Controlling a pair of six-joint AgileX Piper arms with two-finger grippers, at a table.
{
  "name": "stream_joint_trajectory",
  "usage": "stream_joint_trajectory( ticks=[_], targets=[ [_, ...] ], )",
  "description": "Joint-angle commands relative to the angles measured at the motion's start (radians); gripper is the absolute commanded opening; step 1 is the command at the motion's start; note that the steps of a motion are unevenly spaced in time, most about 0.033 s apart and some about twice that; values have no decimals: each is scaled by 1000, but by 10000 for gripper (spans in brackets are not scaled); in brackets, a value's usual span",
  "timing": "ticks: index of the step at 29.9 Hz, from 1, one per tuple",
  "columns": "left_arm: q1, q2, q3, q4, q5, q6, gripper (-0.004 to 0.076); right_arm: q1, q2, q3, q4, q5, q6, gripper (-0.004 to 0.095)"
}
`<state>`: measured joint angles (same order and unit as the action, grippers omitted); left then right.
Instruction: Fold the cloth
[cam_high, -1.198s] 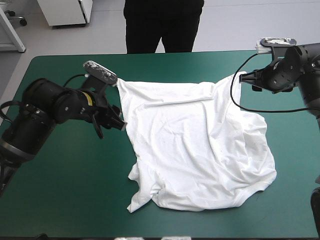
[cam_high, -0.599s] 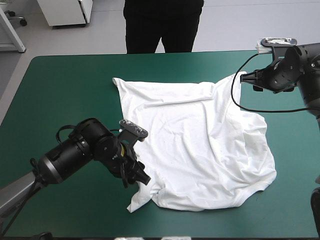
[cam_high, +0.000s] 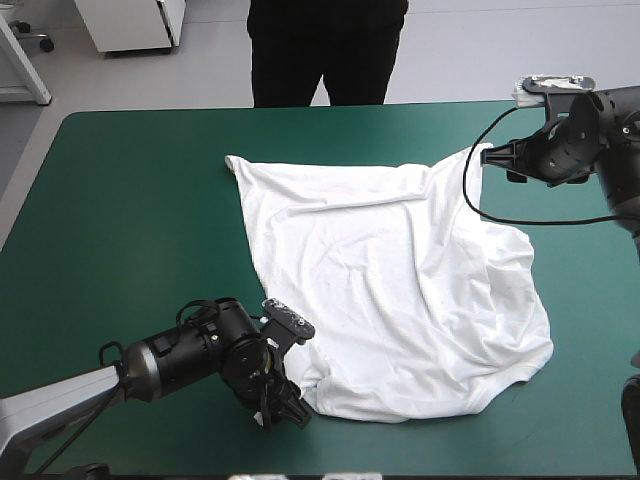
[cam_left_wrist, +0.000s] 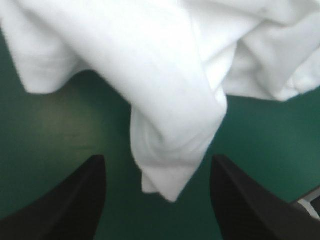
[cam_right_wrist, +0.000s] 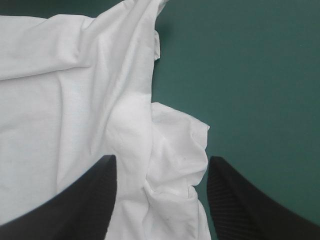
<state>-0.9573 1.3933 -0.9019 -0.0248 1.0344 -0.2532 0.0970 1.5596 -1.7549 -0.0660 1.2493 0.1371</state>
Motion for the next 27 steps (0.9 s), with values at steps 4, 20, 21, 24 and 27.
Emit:
stream_joint_trajectory(
  ticks=[4, 20, 21, 24, 27],
  targets=[
    [-8, 86, -16, -23, -85, 25, 441, -8, -44, -33, -12, -1, -1, 509],
    [-8, 164, -16, -13, -120, 38, -9, -8, -67, 39, 31, 0, 8, 515],
    [-8, 164, -16, -13, -118, 38, -9, -8, -78, 65, 31, 0, 8, 515],
    [-8, 164, -16, -29, -120, 38, -9, -8, -128, 185, 18, 0, 8, 515],
    [-8, 164, -16, -32, -123, 38, -9, -8, -179, 308, 17, 0, 25, 515]
  ],
)
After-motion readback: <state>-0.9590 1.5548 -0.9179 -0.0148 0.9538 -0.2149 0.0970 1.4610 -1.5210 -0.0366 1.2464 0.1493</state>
